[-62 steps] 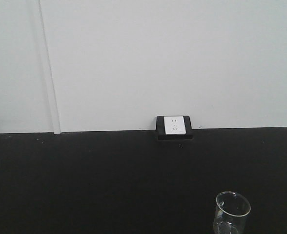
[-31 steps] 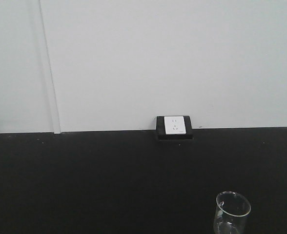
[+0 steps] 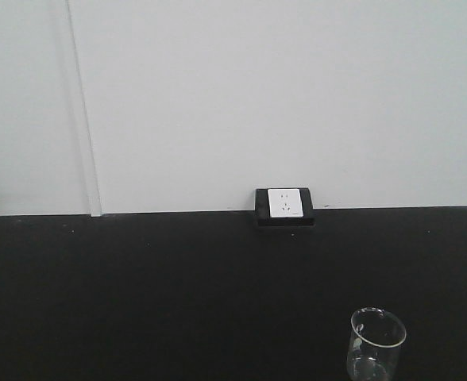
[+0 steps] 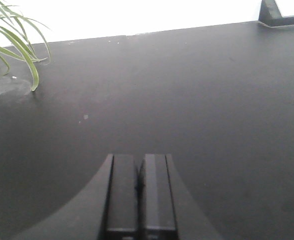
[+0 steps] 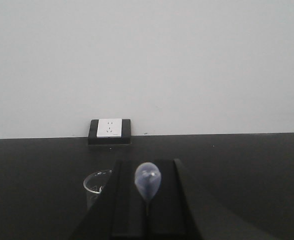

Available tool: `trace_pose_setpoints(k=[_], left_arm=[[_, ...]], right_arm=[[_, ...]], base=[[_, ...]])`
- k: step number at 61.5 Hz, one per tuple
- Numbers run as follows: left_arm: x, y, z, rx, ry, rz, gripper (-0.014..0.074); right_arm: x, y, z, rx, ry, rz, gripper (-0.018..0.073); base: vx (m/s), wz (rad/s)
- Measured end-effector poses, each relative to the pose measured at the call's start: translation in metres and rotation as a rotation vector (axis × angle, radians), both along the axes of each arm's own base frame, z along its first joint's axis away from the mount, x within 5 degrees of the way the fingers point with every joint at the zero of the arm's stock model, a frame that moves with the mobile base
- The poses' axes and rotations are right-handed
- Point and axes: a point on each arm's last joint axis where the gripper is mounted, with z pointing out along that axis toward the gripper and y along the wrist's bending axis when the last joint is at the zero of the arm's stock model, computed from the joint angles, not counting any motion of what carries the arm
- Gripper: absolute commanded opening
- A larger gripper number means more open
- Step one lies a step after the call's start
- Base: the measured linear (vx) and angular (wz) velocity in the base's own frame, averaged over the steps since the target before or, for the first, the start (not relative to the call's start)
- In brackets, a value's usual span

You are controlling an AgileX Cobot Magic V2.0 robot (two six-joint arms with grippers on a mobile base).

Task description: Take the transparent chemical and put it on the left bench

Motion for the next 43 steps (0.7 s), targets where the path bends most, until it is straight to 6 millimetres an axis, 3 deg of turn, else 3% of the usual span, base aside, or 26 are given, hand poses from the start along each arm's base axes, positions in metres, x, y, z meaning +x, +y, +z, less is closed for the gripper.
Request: trace_pose_setpoints(k=[43], left_arm=[[0.0000,0.0000,0.0000,0.000,0.000,0.000,-0.0003]], right_arm=[[0.0000,-0.0001,-0.0002,0.001,0.002,-0.001,0.0000]], base=[[-0.23,-0.03]])
